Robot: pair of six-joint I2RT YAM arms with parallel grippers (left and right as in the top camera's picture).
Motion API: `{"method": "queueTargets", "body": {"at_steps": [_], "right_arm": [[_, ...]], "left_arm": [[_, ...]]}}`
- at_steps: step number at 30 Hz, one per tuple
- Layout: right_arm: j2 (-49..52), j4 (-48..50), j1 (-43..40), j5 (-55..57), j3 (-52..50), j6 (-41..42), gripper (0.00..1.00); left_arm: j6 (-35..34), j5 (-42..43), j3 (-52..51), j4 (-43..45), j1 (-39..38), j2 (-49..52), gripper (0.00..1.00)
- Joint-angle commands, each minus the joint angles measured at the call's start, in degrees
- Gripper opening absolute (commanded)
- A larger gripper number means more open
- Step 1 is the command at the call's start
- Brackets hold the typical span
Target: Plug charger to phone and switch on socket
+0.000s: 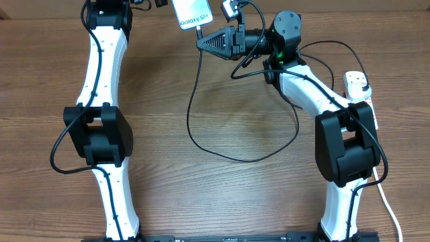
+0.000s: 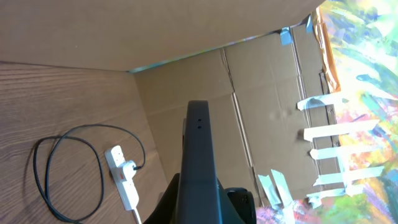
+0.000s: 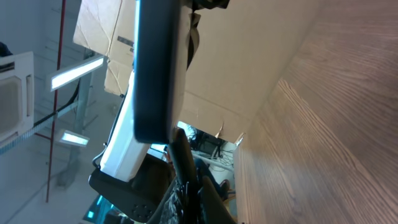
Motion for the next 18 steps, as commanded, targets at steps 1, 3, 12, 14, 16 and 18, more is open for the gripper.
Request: {"method": "queueTargets", "body": {"at_steps": [1, 3, 12, 14, 16, 18], "right_arm": [[-0.39, -0.68, -0.15, 2.4, 0.37, 0.48, 0.04], [-0.39, -0.68, -0.15, 2.4, 0.37, 0.48, 0.04], [-0.39, -0.2, -0.15, 2.4, 0.39, 1.97, 0.04], [-0.39, -0.22, -0.15, 2.4, 0.39, 2.23, 0.04], [-0.39, -0.15, -0.15, 2.4, 0.39, 2.82, 0.04], [-0.39, 0.28, -0.15, 2.4, 0.39, 2.82, 0.04]], "left_arm": [[1.44, 4.61, 0.39, 0.5, -0.17, -0.66, 0.04], [1.9, 5.53, 0.39, 0.5, -0.17, -0.66, 0.04], [6.4, 6.56, 0.39, 0.5, -0.83, -0.66, 0.04], [7.54, 7.26, 0.39, 0.46, -0.98, -0.66, 0.04], [7.89, 7.78, 0.39, 0.46, -0.96, -0.66, 0.04], [7.87, 8.02, 0.39, 0.48, -1.07, -0.66, 0.04]]}}
